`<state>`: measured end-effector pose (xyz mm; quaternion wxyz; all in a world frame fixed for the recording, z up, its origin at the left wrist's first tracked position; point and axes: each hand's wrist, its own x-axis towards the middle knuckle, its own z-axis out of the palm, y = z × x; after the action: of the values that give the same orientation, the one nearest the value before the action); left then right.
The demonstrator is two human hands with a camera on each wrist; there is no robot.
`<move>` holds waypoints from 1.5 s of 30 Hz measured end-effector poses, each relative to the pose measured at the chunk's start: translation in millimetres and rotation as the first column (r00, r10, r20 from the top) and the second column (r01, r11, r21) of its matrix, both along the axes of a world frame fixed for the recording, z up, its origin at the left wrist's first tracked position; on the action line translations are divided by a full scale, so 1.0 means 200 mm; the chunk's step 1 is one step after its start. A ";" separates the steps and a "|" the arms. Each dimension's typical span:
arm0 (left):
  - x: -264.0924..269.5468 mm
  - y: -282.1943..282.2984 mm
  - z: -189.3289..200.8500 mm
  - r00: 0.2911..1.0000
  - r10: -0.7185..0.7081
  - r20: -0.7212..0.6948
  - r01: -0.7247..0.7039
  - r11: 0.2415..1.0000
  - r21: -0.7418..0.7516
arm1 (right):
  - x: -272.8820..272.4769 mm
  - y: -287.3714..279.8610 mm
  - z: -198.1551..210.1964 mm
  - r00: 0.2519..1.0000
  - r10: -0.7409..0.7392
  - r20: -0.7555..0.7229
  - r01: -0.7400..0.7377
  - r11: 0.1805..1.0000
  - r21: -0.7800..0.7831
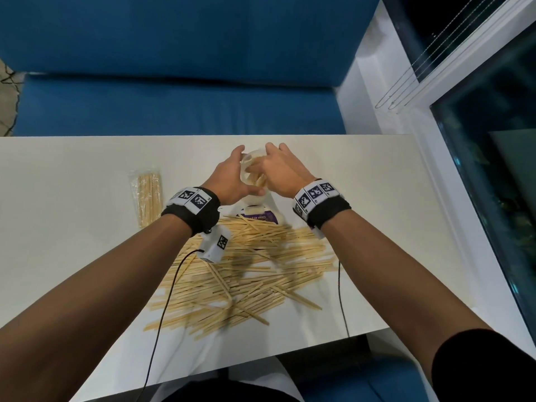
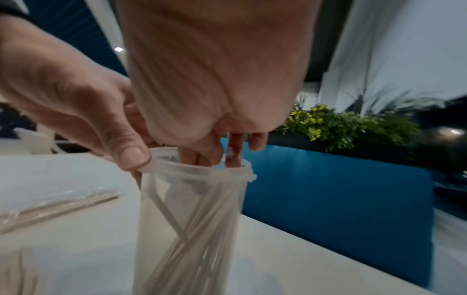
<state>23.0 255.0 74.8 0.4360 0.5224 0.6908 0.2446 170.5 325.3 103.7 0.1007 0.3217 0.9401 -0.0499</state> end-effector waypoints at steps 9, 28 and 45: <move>0.00 -0.01 0.00 0.999 -0.023 -0.036 0.024 0.999 0.023 | 0.03 -0.04 0.06 0.971 -0.224 -0.085 0.219 0.974 -0.065; 0.09 -0.70 -0.30 0.993 0.114 0.002 -0.114 0.993 0.024 | 0.38 -0.79 -0.46 0.704 -0.563 -0.433 0.416 0.821 -0.390; 0.00 -0.83 -0.50 0.959 0.233 -0.160 -0.238 0.971 -0.011 | 0.00 -0.62 -0.57 0.999 -0.012 0.047 0.015 0.998 -0.062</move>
<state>23.4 88.7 -25.0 0.3558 0.4475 0.7839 0.2422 170.9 201.4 -9.3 0.1324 0.3259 0.9333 -0.0724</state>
